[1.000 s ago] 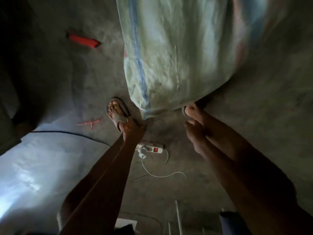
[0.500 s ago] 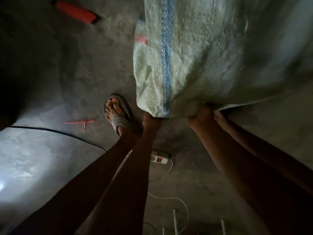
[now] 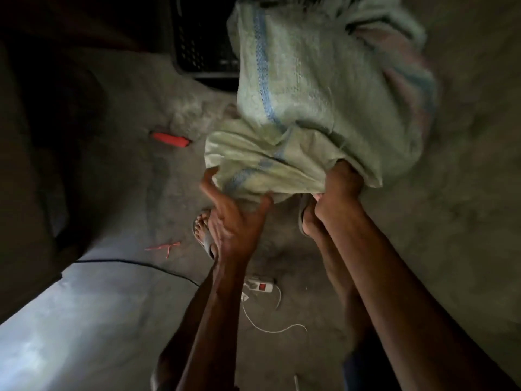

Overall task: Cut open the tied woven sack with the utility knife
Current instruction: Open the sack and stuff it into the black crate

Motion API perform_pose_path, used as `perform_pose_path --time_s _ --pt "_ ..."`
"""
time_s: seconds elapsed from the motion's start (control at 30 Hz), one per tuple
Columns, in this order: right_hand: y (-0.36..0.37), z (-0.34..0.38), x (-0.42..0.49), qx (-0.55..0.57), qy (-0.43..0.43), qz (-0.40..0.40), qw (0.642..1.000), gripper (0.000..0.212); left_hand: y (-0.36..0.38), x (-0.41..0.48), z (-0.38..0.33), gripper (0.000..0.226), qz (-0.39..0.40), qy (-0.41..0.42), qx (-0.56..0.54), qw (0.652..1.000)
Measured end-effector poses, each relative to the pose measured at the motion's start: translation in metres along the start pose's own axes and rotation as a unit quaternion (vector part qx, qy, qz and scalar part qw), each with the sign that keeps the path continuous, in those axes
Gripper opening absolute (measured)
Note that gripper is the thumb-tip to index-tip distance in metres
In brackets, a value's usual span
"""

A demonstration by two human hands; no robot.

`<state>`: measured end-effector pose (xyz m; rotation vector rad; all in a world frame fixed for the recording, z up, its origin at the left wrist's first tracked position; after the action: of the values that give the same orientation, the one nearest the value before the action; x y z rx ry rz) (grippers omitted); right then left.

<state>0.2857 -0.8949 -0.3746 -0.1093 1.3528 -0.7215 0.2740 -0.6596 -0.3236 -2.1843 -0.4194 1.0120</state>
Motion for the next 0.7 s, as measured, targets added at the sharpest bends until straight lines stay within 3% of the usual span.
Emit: perform_pose_path --time_s 0.1,0.2,0.3,0.37,0.47,0.6,0.7 --pt "0.001 0.052 -0.03 0.001 -0.067 0.055 0.996 0.045 -0.001 0.001 -0.092 0.096 0.056 0.21 0.079 0.973" --pt "0.002 0.092 -0.044 -0.013 -0.087 0.069 0.994 0.041 0.02 0.012 -0.146 0.093 0.101 0.273 0.226 0.93" --pt "0.011 0.124 -0.035 -0.02 -0.118 0.085 0.989 0.034 0.055 0.035 -0.163 0.062 0.129 0.239 0.33 0.904" --pt "0.025 0.138 -0.018 -0.026 -0.147 0.124 0.981 0.022 0.073 0.056 -0.168 0.043 0.132 0.204 0.309 0.919" --pt "0.034 0.141 0.008 -0.014 -0.136 0.196 0.971 0.036 0.086 0.093 -0.168 0.043 0.106 0.143 0.266 0.947" --pt "0.03 0.118 0.041 -0.048 -0.154 0.302 0.94 0.031 0.102 0.134 -0.171 0.042 0.091 0.113 0.243 0.959" --pt "0.036 0.055 0.069 -0.155 -0.084 0.399 0.9 0.029 0.115 0.157 -0.17 0.046 0.075 0.096 0.247 0.961"
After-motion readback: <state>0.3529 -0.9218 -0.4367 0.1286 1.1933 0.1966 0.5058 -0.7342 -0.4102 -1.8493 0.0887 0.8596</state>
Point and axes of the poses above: each hand's wrist, its own x-axis towards the middle knuckle, its own y-axis out of the palm, z = x × y, the point moved 10 cm from there along x, towards the middle knuckle
